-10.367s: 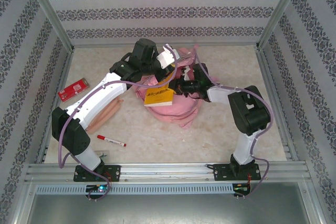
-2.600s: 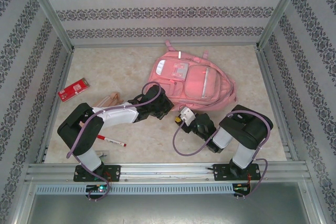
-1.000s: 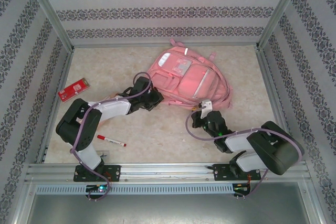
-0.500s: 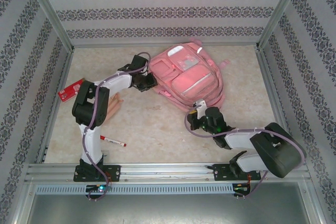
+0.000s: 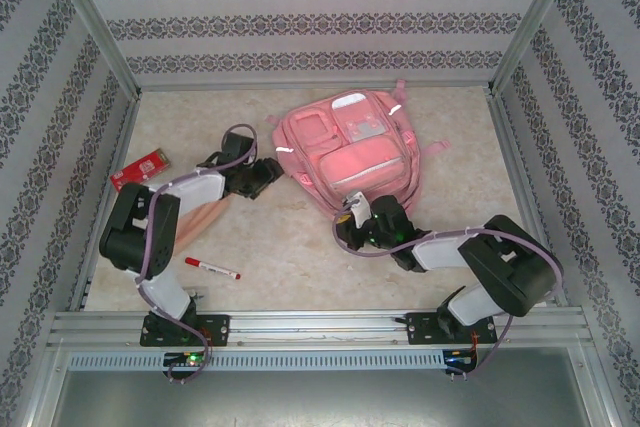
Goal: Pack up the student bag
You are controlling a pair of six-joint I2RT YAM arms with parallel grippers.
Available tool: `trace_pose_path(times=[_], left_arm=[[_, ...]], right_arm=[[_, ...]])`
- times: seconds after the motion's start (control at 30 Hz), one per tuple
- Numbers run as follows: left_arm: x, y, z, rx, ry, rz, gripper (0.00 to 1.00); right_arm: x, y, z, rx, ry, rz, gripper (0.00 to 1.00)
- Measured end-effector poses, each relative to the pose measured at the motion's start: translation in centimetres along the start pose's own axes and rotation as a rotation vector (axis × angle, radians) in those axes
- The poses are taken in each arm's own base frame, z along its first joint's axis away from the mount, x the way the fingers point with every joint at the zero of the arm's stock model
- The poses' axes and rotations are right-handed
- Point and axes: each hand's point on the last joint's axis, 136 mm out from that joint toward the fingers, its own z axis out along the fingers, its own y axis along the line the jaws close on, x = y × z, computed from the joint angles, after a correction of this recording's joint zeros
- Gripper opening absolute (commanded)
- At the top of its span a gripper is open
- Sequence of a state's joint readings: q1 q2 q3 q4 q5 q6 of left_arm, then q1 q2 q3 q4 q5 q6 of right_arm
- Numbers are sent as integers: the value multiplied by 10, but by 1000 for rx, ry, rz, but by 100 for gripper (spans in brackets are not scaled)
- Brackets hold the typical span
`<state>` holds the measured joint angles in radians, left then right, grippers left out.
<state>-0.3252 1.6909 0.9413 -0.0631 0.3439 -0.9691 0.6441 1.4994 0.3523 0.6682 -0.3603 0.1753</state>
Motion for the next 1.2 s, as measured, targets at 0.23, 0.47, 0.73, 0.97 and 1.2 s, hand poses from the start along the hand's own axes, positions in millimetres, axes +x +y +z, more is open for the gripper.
trace_pose_path(times=[0.23,0.47,0.73,0.97,1.2], left_arm=[[76,-64,6,140,17,81,60],[106,-54,40,126,-1,-11,30],[107,-48,45,163,-30,-98,0],[71,-53,24,97,-6,55,0],[16,-38,13,61,56,184,0]], right_arm=[[6,5,6,-31,26,-18,0],[6,7,8,-35,30,-26,0],[9,0,8,19,40,-19,0],[-5,-11,2,112,-17,34,0],[-8,-41,-16,226,-80,140,0]])
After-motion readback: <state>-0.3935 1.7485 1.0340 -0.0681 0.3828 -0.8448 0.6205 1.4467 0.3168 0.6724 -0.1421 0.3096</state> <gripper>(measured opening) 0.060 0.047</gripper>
